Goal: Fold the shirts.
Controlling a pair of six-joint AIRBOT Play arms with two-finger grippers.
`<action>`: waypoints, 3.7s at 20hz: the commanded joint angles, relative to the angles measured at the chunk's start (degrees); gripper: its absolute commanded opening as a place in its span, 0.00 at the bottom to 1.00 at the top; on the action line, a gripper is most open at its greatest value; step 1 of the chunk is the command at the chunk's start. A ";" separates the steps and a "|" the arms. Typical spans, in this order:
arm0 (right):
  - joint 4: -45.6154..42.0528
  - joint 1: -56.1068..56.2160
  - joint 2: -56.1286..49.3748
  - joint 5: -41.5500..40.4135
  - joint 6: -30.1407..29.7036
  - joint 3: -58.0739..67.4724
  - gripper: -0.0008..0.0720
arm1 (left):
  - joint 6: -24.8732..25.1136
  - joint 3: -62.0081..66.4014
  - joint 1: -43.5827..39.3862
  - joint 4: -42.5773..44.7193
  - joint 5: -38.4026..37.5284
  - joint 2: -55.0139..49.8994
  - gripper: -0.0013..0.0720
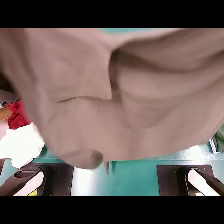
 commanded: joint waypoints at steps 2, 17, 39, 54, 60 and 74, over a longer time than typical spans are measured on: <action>-0.44 5.60 -13.38 3.69 1.20 -9.38 0.03 | 2.38 -12.20 0.02 -0.15 -0.72 -14.58 0.06; -3.63 7.32 -37.77 -7.32 -2.21 -7.56 0.03 | 14.75 -8.17 1.77 2.43 5.35 -37.18 0.06; -5.92 4.48 -14.86 -0.13 -2.62 -36.83 0.61 | -1.46 -31.36 5.64 21.97 -9.22 -19.89 0.77; -5.90 5.33 -7.06 -5.27 -2.75 -44.85 0.61 | -4.20 -75.14 5.64 8.59 0.11 3.52 0.77; -5.90 4.79 -7.06 -5.66 -2.75 -44.85 0.60 | -2.05 -77.29 5.64 3.19 5.05 3.10 0.76; -10.45 -1.51 -3.98 1.22 -3.89 -56.63 0.60 | 4.33 -72.43 5.64 -0.46 0.17 3.65 0.06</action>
